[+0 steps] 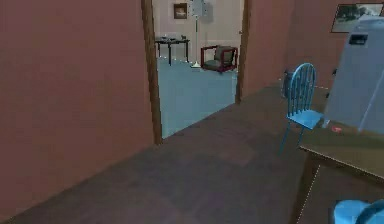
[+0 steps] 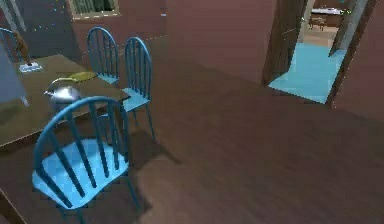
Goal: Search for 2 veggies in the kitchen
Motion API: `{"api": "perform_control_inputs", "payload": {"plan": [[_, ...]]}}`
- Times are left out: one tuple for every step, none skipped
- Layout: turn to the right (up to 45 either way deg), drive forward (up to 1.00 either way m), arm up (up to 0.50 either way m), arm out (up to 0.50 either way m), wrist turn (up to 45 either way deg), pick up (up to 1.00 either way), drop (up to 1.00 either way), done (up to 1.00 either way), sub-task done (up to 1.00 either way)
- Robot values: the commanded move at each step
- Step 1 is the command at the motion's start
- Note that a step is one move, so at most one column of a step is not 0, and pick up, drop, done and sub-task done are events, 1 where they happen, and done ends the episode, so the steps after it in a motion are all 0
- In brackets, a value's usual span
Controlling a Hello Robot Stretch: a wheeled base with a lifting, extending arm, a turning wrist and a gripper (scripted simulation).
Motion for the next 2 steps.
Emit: {"api": "perform_control_inputs", "payload": {"plan": [[42.0,0.00,0.00,0.00,0.0,0.00,0.00,0.00,0.00],[0.0,0.10,0.00,0.00,0.0,0.00,0.00,0.00,0.00]]}}
